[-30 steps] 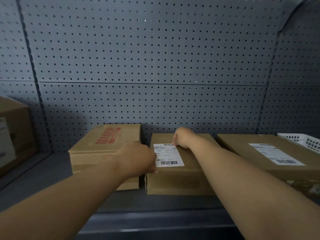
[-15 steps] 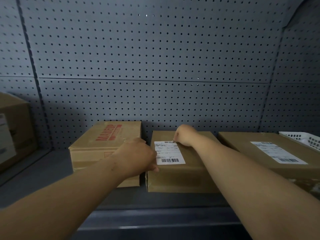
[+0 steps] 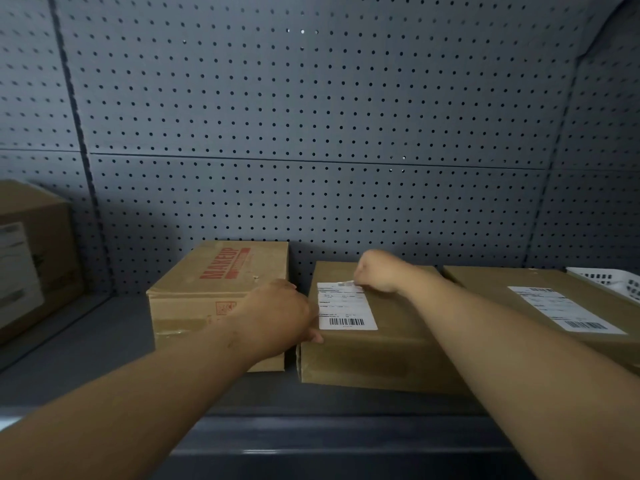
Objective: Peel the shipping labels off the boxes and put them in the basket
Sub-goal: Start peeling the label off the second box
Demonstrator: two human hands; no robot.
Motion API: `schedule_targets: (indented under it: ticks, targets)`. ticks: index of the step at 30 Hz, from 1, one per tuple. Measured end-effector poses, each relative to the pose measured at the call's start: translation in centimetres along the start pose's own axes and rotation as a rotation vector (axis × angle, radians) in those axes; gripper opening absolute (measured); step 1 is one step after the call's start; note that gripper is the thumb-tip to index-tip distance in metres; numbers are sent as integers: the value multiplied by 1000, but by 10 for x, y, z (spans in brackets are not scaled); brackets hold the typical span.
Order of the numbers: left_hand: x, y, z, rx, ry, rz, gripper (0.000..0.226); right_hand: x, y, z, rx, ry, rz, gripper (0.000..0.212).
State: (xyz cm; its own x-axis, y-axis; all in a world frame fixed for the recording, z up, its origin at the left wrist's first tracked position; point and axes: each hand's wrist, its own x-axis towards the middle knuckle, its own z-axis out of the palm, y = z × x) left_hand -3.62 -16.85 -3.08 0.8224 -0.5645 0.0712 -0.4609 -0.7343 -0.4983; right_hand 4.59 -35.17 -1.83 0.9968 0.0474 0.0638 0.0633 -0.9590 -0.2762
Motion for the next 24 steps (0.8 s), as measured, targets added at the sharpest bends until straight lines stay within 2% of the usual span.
schedule_targets:
  ticks: [2, 4, 8, 11, 16, 18, 21, 24]
  targets:
    - [1, -1, 1, -18, 20, 17, 49, -3, 14, -8, 178, 19, 30, 19]
    - [3, -2, 2, -28, 18, 22, 48, -3, 17, -8, 256, 54, 17, 18]
    - [4, -2, 3, -61, 3, 9, 48, -3, -10, 3, -21, -32, -75, 34]
    - [4, -1, 2, -49, 0, -3, 47, 5, -20, 13, -160, 6, -89, 33]
    - [5, 5, 0, -37, -9, -35, 51, 6, -23, 17, -216, 51, -140, 24]
    - [5, 6, -1, -50, -19, -55, 51, 2, -26, 15, -222, 48, -175, 29]
    - [2, 6, -3, -82, -26, -80, 51, -3, -30, 13, -164, 3, -232, 40]
    - [0, 7, -5, -68, 4, -104, 52, -9, -33, 11, -54, -34, -283, 32]
